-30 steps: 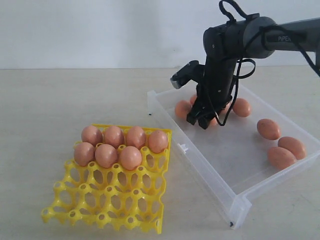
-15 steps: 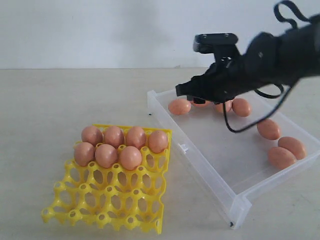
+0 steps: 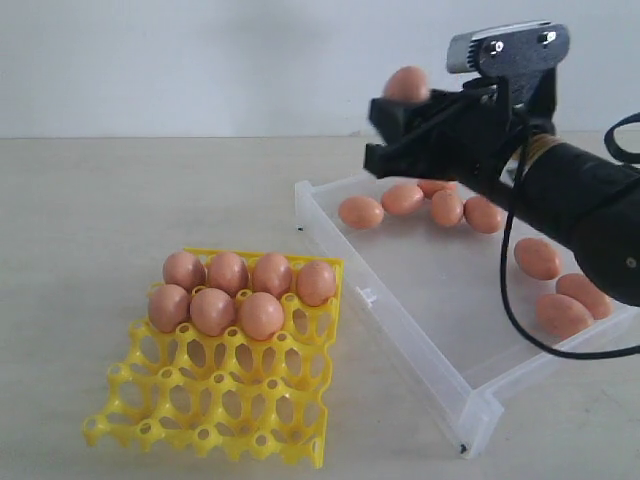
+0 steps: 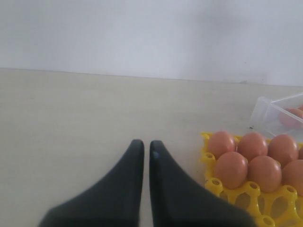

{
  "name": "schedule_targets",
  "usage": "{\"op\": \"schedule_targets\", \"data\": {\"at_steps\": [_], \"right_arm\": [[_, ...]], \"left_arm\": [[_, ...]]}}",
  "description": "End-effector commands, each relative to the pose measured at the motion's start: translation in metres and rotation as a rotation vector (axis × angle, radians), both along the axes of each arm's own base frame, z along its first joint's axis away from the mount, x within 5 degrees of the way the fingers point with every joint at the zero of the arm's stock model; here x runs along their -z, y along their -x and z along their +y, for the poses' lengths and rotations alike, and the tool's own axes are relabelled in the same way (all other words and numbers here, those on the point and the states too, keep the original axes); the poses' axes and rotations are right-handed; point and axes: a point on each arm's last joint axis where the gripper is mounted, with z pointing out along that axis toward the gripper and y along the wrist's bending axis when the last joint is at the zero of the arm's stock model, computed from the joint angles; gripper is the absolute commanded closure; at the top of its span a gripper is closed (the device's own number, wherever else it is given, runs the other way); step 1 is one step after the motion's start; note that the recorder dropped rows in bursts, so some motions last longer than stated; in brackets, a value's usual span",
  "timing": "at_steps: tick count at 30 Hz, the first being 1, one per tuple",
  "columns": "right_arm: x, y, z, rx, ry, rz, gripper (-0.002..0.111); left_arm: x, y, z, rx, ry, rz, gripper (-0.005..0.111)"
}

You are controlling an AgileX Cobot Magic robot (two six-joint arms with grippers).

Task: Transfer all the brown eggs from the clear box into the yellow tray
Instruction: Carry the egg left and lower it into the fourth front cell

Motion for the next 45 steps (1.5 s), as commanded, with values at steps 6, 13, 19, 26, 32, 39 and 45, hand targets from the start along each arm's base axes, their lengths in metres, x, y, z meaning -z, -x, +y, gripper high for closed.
{"op": "schedule_targets", "data": {"at_steps": [6, 13, 19, 26, 32, 39, 45], "right_arm": [[0.031, 0.032, 0.046, -0.61, -0.207, 0.331, 0.108], [0.077, 0.032, 0.054, -0.707, -0.288, 0.454, 0.108], [0.099, 0.028, 0.051, -0.66, -0.12, 0.44, 0.108], [0.106, 0.019, 0.043, -0.542, 0.006, 0.399, 0.108], [0.106, 0.009, 0.07, -0.569, 0.319, 0.346, 0.108], [0.1, 0.002, 0.09, -0.546, 0.447, 0.338, 0.108], [0.1, 0.0, 0.088, -0.51, 0.425, 0.358, 0.108]], "left_arm": [[0.001, 0.0, 0.0, 0.001, 0.011, -0.004, 0.103], [0.001, 0.0, 0.0, 0.001, 0.011, -0.004, 0.103], [0.001, 0.0, 0.0, 0.001, 0.011, -0.004, 0.103], [0.001, 0.0, 0.0, 0.001, 0.011, -0.004, 0.103], [0.001, 0.0, 0.0, 0.001, 0.011, -0.004, 0.103], [0.001, 0.0, 0.0, 0.001, 0.011, -0.004, 0.103], [0.001, 0.0, 0.0, 0.001, 0.011, -0.004, 0.103]]}}
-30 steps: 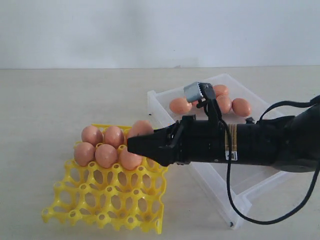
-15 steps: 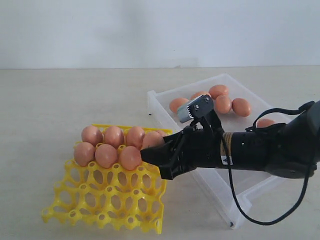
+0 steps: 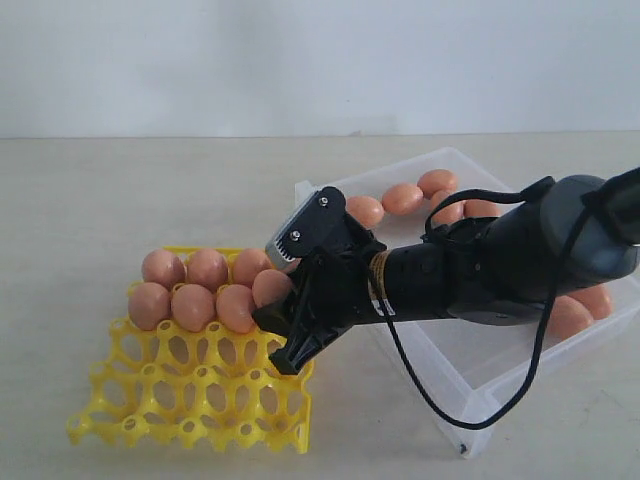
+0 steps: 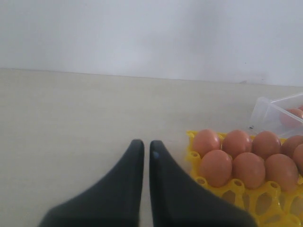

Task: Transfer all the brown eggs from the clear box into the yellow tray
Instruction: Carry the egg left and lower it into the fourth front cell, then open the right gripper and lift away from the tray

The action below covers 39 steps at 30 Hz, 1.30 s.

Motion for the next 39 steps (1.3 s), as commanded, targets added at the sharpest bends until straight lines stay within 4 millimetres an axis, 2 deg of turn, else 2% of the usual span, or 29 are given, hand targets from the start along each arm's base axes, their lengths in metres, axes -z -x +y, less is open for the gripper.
{"op": "schedule_targets", "data": {"at_steps": [1, 8, 11, 12, 13, 15, 17, 21, 23, 25, 28, 30, 34, 36, 39], "right_arm": [[0.0, -0.002, -0.001, 0.018, 0.016, -0.001, 0.108], [0.0, -0.001, -0.001, -0.015, 0.035, -0.012, 0.106], [0.0, -0.001, -0.001, -0.015, 0.035, -0.012, 0.092], [0.0, -0.001, -0.001, -0.015, 0.035, -0.012, 0.084], [0.0, -0.001, -0.001, -0.015, 0.035, -0.012, 0.069], [0.001, -0.001, -0.001, -0.003, 0.031, -0.002, 0.053], [0.002, -0.001, -0.003, 0.023, 0.045, 0.021, 0.05], [-0.002, -0.001, -0.005, 0.053, 0.065, 0.029, 0.05], [-0.014, -0.001, -0.005, 0.07, 0.034, 0.018, 0.05], [-0.037, 0.001, -0.006, 0.11, -0.036, 0.011, 0.05], [-0.087, 0.008, -0.012, 0.152, -0.128, -0.071, 0.05], [-0.109, 0.007, -0.018, 0.217, -0.127, -0.107, 0.05], [-0.139, -0.013, -0.039, 0.457, 0.108, -0.125, 0.05], [-0.15, -0.029, -0.052, 0.582, 0.305, -0.127, 0.05], [-0.156, -0.059, -0.069, 0.698, 0.534, -0.092, 0.05]], "left_arm": [[0.001, 0.0, 0.0, 0.001, 0.011, -0.004, 0.103], [0.001, 0.0, 0.0, 0.001, 0.011, -0.004, 0.103], [0.001, 0.0, 0.0, 0.001, 0.011, -0.004, 0.103], [0.001, 0.0, 0.0, 0.001, 0.011, -0.004, 0.103], [0.001, 0.0, 0.0, 0.001, 0.011, -0.004, 0.103], [0.001, 0.0, 0.0, 0.001, 0.011, -0.004, 0.103], [0.001, 0.0, 0.0, 0.001, 0.011, -0.004, 0.103], [0.001, 0.0, 0.0, 0.001, 0.011, -0.004, 0.103], [0.001, 0.0, 0.0, 0.001, 0.011, -0.004, 0.103], [0.001, 0.0, 0.0, 0.001, 0.011, -0.004, 0.103], [0.001, 0.0, 0.0, 0.001, 0.011, -0.004, 0.103], [0.001, 0.0, 0.0, 0.001, 0.011, -0.004, 0.103], [0.001, 0.0, 0.0, 0.001, 0.011, -0.004, 0.103], [0.001, 0.0, 0.0, 0.001, 0.011, -0.004, 0.103], [0.001, 0.0, 0.0, 0.001, 0.011, -0.004, 0.103]]}}
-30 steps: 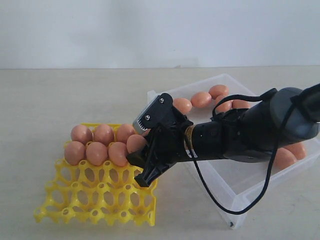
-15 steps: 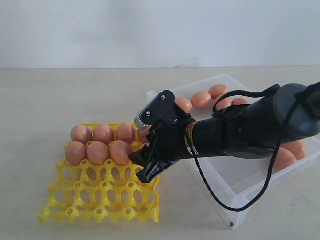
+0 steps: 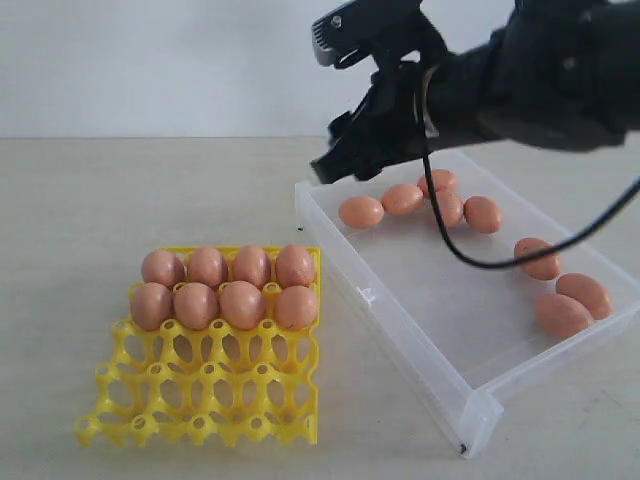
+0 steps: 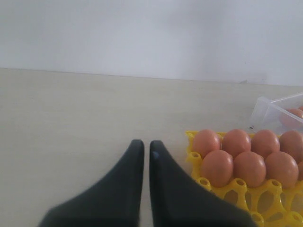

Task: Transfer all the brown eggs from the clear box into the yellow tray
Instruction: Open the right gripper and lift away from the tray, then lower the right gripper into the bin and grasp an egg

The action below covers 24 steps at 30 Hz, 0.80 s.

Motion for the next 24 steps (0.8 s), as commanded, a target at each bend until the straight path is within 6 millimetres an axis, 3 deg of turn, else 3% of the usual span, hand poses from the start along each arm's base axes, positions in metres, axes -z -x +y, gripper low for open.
{"op": "schedule_targets", "data": {"at_steps": [1, 4, 9, 15, 24], "right_arm": [[-0.005, -0.038, -0.031, 0.248, 0.314, 0.142, 0.05], [0.006, -0.07, -0.044, 0.336, 0.41, 0.289, 0.05], [0.06, -0.104, -0.054, 0.405, 0.441, 0.623, 0.05], [0.086, -0.126, -0.044, 0.381, 0.372, 0.648, 0.05], [0.092, -0.138, -0.04, 0.4, 0.282, 0.55, 0.05]], "left_arm": [[0.001, 0.0, 0.0, 0.001, 0.011, -0.004, 0.103], [0.001, 0.0, 0.0, 0.001, 0.011, -0.004, 0.103], [0.001, 0.0, 0.0, 0.001, 0.011, -0.004, 0.103], [0.001, 0.0, 0.0, 0.001, 0.011, -0.004, 0.103], [0.001, 0.0, 0.0, 0.001, 0.011, -0.004, 0.103]]}}
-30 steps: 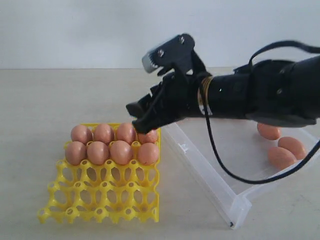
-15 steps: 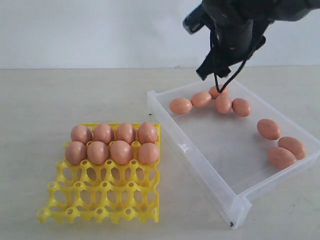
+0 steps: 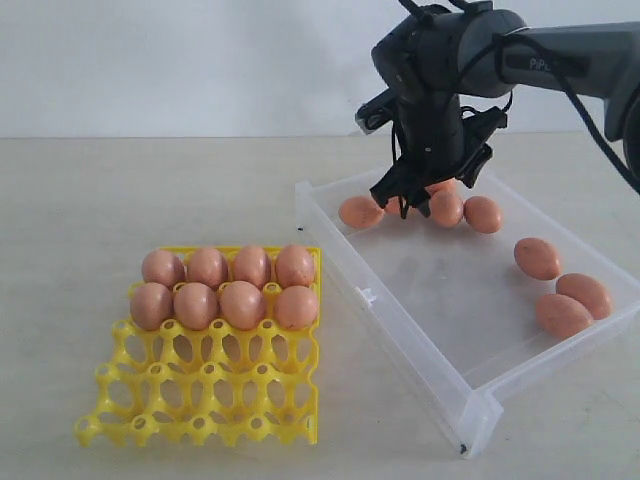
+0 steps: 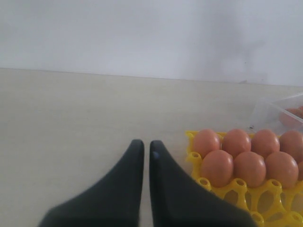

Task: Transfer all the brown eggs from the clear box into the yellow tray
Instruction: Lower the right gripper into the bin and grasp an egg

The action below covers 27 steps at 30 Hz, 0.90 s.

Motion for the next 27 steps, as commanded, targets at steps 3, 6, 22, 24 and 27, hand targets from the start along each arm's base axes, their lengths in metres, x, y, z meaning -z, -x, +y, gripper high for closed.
{"op": "schedule_targets", "data": {"at_steps": [3, 6, 22, 24, 27], "right_arm": [[-0.004, -0.011, 0.001, 0.055, -0.08, -0.131, 0.05], [0.001, -0.012, 0.0, 0.096, -0.091, -0.14, 0.05], [0.027, -0.02, -0.034, 0.295, -0.197, -0.102, 0.05], [0.032, -0.021, -0.037, 0.309, -0.207, -0.088, 0.05], [0.042, -0.021, -0.036, 0.309, -0.224, -0.058, 0.05]], "left_arm": [[0.001, 0.0, 0.0, 0.001, 0.011, -0.004, 0.103], [0.001, 0.0, 0.0, 0.001, 0.011, -0.004, 0.103], [0.001, 0.0, 0.0, 0.001, 0.011, -0.004, 0.103], [0.001, 0.0, 0.0, 0.001, 0.011, -0.004, 0.103], [0.001, 0.0, 0.0, 0.001, 0.011, -0.004, 0.103]]}}
